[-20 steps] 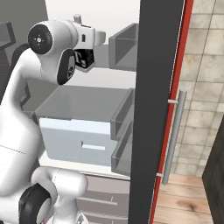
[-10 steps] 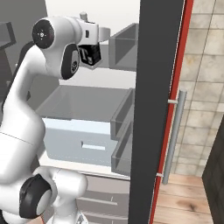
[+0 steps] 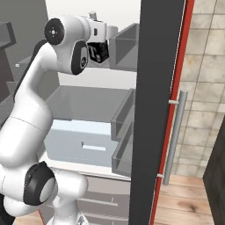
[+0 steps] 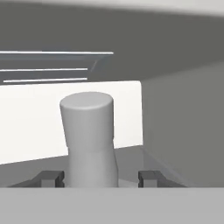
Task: Place the liquor and beer on the top shelf of the fridge to keep them out of children's reach, and place the corn on lower shelves for easy access.
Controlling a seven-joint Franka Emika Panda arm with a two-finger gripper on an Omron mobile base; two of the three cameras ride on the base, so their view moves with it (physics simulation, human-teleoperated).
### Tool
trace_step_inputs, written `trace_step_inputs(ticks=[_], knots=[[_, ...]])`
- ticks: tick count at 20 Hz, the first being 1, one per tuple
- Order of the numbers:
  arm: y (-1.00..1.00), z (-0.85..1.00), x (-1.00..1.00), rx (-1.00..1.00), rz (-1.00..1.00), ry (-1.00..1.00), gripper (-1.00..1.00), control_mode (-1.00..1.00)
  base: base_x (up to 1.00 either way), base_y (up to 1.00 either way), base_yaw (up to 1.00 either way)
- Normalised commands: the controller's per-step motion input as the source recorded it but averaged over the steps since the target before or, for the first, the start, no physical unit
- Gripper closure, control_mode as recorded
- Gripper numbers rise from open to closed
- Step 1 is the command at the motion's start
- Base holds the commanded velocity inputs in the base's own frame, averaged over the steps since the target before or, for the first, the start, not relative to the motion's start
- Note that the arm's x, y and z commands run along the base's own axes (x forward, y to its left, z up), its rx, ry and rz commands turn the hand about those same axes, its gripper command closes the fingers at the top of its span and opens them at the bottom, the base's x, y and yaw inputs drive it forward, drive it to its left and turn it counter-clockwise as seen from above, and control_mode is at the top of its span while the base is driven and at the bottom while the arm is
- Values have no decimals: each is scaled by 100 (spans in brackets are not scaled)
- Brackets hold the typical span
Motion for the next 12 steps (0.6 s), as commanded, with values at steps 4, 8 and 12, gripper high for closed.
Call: trace_step_inputs(ticks=[4,8,12], knots=[[-21,-9,47,0,-1,0,100,-100,0,0,0],[-14,-19,47,0,0,0,100,-100,0,0,0],[-8,-28,48,0,0,0,100,-100,0,0,0]])
